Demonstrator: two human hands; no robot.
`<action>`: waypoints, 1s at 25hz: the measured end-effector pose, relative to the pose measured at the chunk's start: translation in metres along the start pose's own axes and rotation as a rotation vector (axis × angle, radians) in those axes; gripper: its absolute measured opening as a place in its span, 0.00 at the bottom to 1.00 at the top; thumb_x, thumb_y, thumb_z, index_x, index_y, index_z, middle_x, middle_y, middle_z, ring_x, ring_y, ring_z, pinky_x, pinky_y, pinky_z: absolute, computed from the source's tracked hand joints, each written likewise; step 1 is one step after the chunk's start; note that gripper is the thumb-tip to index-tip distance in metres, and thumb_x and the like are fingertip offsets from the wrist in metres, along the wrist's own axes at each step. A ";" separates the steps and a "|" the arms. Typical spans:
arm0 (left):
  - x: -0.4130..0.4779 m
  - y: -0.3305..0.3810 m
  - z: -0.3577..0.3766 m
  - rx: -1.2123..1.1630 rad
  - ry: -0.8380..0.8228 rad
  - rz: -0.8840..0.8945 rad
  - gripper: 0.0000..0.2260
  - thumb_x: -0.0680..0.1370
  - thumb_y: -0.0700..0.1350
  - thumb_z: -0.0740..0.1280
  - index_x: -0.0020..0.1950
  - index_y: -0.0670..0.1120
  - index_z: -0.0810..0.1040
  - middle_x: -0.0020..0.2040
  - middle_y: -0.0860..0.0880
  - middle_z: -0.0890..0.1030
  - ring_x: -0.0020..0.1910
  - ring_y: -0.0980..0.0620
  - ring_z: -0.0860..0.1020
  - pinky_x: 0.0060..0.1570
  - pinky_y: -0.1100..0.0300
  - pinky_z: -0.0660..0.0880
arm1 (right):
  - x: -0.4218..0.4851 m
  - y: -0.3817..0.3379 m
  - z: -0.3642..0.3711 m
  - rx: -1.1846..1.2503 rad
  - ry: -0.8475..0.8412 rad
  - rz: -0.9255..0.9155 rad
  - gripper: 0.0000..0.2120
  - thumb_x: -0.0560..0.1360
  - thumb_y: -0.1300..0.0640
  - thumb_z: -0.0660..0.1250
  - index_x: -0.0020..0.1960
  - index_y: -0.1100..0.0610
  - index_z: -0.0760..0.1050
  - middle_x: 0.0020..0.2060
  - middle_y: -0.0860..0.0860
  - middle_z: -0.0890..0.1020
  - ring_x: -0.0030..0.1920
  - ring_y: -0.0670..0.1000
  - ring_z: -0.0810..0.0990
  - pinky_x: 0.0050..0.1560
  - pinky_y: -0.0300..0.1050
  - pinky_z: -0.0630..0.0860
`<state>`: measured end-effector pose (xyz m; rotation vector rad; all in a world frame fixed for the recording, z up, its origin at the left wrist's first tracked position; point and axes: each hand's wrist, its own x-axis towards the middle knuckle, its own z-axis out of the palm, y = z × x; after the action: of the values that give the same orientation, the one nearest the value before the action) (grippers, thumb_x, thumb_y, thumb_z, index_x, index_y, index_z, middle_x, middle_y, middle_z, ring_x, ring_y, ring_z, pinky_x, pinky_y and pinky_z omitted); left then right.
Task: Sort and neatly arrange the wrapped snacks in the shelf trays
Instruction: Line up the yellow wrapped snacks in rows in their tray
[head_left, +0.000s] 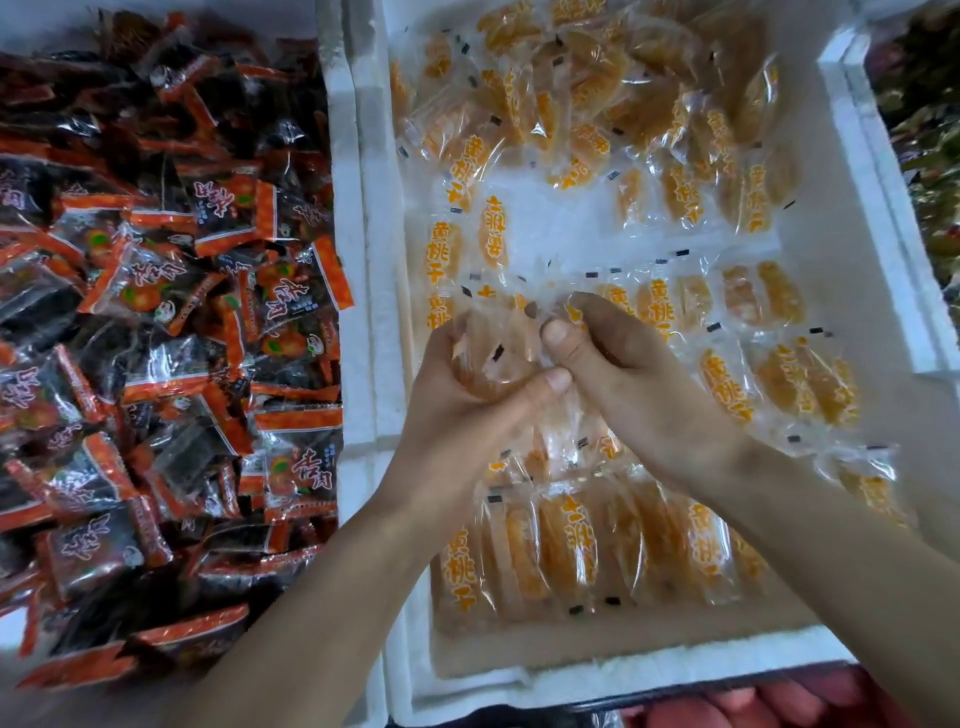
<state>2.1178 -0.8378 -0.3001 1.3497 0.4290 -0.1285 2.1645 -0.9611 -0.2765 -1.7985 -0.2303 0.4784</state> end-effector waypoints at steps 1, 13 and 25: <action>0.000 0.000 -0.001 -0.003 0.024 -0.007 0.29 0.63 0.47 0.79 0.61 0.55 0.71 0.57 0.51 0.82 0.54 0.54 0.81 0.50 0.55 0.78 | -0.003 0.002 0.000 0.021 0.021 -0.005 0.15 0.69 0.43 0.62 0.52 0.49 0.74 0.45 0.48 0.82 0.46 0.41 0.80 0.47 0.35 0.74; -0.023 0.023 -0.045 0.192 0.235 0.203 0.25 0.68 0.41 0.76 0.60 0.57 0.72 0.47 0.57 0.82 0.47 0.58 0.82 0.47 0.58 0.80 | -0.038 0.036 0.027 -0.188 -0.039 0.319 0.12 0.71 0.52 0.70 0.53 0.54 0.76 0.39 0.50 0.78 0.35 0.44 0.76 0.37 0.35 0.73; -0.049 0.015 -0.071 0.268 0.210 0.226 0.25 0.68 0.42 0.75 0.60 0.58 0.71 0.46 0.68 0.79 0.46 0.62 0.81 0.50 0.53 0.80 | -0.050 0.047 0.062 -0.667 -0.192 -0.081 0.06 0.76 0.52 0.66 0.51 0.52 0.79 0.47 0.47 0.79 0.46 0.49 0.79 0.48 0.48 0.75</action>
<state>2.0615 -0.7737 -0.2793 1.6745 0.4423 0.1500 2.0881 -0.9399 -0.3247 -2.3770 -0.6535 0.5572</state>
